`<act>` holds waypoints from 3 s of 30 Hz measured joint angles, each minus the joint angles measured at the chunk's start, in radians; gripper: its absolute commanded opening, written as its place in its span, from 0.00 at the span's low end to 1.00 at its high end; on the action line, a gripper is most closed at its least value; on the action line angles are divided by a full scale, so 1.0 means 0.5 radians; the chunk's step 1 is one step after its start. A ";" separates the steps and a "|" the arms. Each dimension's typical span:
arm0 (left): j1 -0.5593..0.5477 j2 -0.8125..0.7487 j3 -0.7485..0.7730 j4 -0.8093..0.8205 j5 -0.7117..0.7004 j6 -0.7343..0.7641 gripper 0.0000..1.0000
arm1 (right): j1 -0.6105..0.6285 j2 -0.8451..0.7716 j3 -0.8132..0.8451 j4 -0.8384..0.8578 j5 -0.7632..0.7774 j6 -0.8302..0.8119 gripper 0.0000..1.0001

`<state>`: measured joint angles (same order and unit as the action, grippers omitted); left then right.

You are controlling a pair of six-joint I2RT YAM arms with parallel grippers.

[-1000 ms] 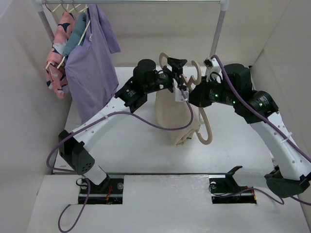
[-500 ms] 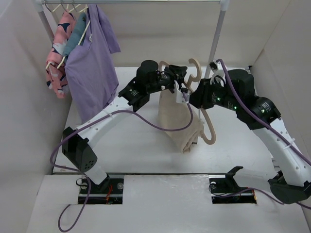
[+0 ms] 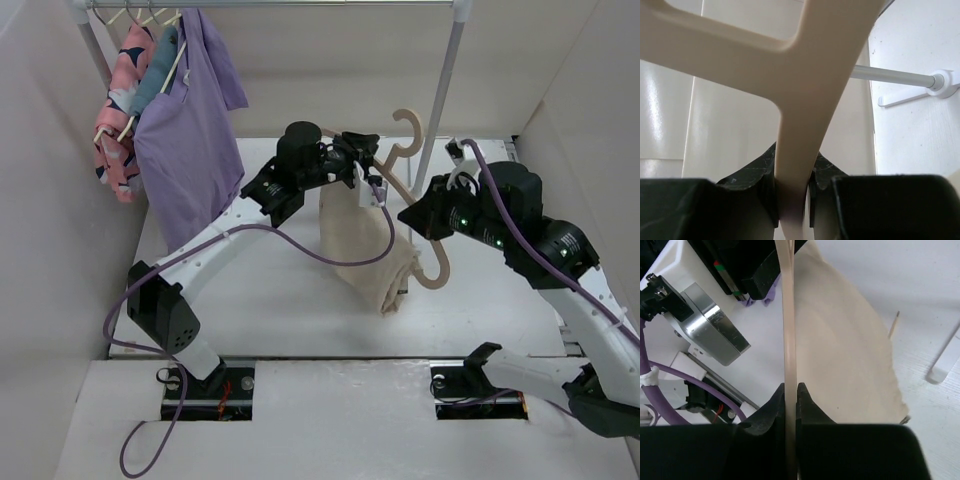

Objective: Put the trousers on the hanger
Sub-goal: Place the hanger at the clothesline, then reset both arms

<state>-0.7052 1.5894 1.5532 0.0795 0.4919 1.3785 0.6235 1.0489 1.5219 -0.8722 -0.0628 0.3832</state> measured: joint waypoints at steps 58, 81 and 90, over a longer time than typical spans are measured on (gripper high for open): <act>0.038 -0.728 -0.486 -0.563 -0.687 -1.369 0.68 | -0.395 1.357 1.409 0.500 0.587 -0.682 0.00; 0.067 -0.872 -0.735 -0.563 -0.745 -1.614 0.75 | -0.426 0.874 0.739 0.668 0.431 -0.504 1.00; 0.178 -0.975 -1.170 -0.548 -0.886 -2.135 0.79 | -0.353 0.155 0.450 0.579 0.591 -0.462 1.00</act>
<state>-0.6163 1.1019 0.9684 -0.1944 0.0490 0.3111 0.4469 1.1263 1.7470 -0.5827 0.2325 0.1520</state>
